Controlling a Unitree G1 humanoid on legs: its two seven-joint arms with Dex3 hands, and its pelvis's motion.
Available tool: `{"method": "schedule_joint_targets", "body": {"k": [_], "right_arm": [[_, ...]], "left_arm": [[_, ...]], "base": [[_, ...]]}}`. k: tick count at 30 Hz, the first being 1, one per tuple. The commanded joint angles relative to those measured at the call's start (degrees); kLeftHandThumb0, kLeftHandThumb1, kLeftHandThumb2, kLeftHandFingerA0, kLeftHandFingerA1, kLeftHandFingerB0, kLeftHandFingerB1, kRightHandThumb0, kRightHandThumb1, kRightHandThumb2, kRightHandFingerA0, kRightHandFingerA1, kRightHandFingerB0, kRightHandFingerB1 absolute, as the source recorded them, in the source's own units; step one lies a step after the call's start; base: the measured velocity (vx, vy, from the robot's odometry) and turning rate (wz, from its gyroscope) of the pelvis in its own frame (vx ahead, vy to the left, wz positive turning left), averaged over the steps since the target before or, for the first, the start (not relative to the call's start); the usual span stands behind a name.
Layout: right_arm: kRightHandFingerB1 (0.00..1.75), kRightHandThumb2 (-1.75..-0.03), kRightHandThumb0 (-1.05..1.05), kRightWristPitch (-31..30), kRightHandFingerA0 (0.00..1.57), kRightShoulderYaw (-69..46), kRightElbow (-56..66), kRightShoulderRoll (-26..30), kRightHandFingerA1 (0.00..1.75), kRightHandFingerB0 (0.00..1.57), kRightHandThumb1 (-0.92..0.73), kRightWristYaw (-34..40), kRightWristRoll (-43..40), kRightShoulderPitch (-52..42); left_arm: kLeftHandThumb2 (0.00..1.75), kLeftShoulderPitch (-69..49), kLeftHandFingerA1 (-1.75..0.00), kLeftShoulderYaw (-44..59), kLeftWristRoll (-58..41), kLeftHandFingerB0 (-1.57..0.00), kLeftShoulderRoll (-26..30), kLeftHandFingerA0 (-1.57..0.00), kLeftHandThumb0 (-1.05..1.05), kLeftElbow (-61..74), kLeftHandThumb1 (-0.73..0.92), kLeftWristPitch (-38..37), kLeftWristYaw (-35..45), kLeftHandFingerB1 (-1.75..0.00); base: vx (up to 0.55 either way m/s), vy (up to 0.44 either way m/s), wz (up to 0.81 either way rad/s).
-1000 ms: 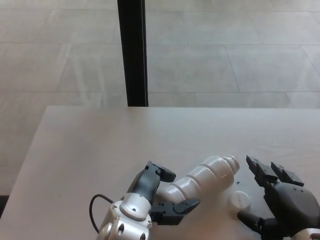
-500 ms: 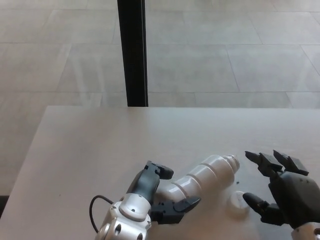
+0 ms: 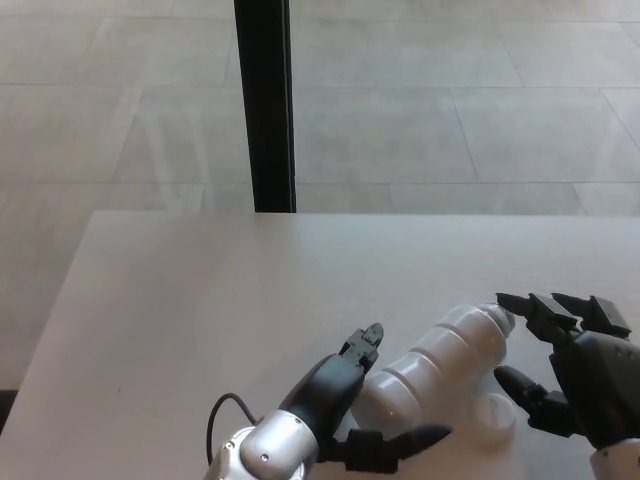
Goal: The robot uses its left hand to to lift the bottle kept on the middle of the desk and tilts it towards its right hand. It then uses its right hand to rotate its cap to open it and places the bottle and cap back on the desk
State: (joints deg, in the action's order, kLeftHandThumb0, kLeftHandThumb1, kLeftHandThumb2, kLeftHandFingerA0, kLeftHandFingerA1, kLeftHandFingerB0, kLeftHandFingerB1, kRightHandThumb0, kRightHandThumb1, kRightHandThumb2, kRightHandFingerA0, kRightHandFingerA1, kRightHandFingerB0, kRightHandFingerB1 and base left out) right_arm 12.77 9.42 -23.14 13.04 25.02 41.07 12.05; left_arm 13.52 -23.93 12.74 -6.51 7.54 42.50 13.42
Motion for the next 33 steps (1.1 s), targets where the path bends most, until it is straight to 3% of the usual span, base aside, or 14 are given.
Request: {"method": "schedule_joint_targets", "body": {"k": [1,9,21,22,26,31,32,33], "right_arm": [[0.42,-0.59,-0.41,1.60,0.06,-0.26,-0.88,0.83,0.73,0.44,-0.68,2.91,-1.59,0.29],[0.43,-0.60,-0.41,3.13,0.06,0.28,-1.92,1.13,0.84,0.46,-0.68,4.51,-2.01,-0.54],[0.45,-0.60,-0.44,3.96,0.05,-0.77,-1.26,3.06,0.85,0.46,-0.70,3.81,-3.46,-1.67],[0.45,-0.60,-0.44,3.49,0.06,-0.81,-0.72,3.60,0.83,0.45,-0.70,3.77,-2.92,-1.86],[0.45,-0.61,-0.44,3.01,0.11,-1.15,0.76,4.90,0.78,0.47,-0.69,3.64,-2.52,-2.62],[0.44,-0.60,-0.43,4.92,0.07,-3.02,2.58,8.24,0.82,0.45,-0.67,2.53,-3.88,-3.54],[0.43,-0.59,-0.45,5.34,0.05,-5.15,4.00,10.26,0.88,0.46,-0.67,0.76,-5.97,-3.94],[0.43,-0.59,-0.45,5.35,0.05,-5.20,4.08,10.26,0.88,0.46,-0.67,0.67,-6.00,-3.98]], "left_arm": [[0.83,-1.35,0.00,-1.65,-0.81,0.00,2.14,0.00,-0.97,-1.11,0.54,-1.16,1.13,0.00],[0.82,-3.35,0.00,-2.04,-0.69,0.00,2.43,0.00,-0.96,-1.10,0.55,-2.80,-0.35,0.00],[0.84,-4.68,0.00,1.38,-0.65,0.00,5.14,0.00,-0.97,2.15,0.54,-7.68,-1.67,0.00],[0.61,-4.89,0.00,2.16,-0.72,0.00,5.72,0.00,-1.00,3.06,0.67,-8.54,-1.62,0.00],[0.60,-5.97,0.00,3.92,-1.43,0.00,6.69,0.00,-0.96,5.38,0.66,-10.64,-1.42,0.00],[0.60,-7.70,0.00,8.11,-2.64,0.00,9.79,0.00,-0.94,10.66,0.66,-13.41,-0.46,0.00],[0.81,-8.00,0.00,12.17,-2.65,0.00,13.83,0.00,-0.94,13.04,0.54,-17.07,0.25,0.00],[0.81,-8.06,0.00,12.19,-2.76,0.00,13.92,0.00,-0.94,13.10,0.54,-17.14,0.28,0.00]], "base": [[0.00,0.000,0.00],[0.00,0.000,0.00],[0.00,0.000,0.00],[0.00,0.000,0.00],[0.00,0.000,0.00],[0.00,0.000,0.00],[0.00,0.000,0.00],[0.00,0.000,0.00]]}}
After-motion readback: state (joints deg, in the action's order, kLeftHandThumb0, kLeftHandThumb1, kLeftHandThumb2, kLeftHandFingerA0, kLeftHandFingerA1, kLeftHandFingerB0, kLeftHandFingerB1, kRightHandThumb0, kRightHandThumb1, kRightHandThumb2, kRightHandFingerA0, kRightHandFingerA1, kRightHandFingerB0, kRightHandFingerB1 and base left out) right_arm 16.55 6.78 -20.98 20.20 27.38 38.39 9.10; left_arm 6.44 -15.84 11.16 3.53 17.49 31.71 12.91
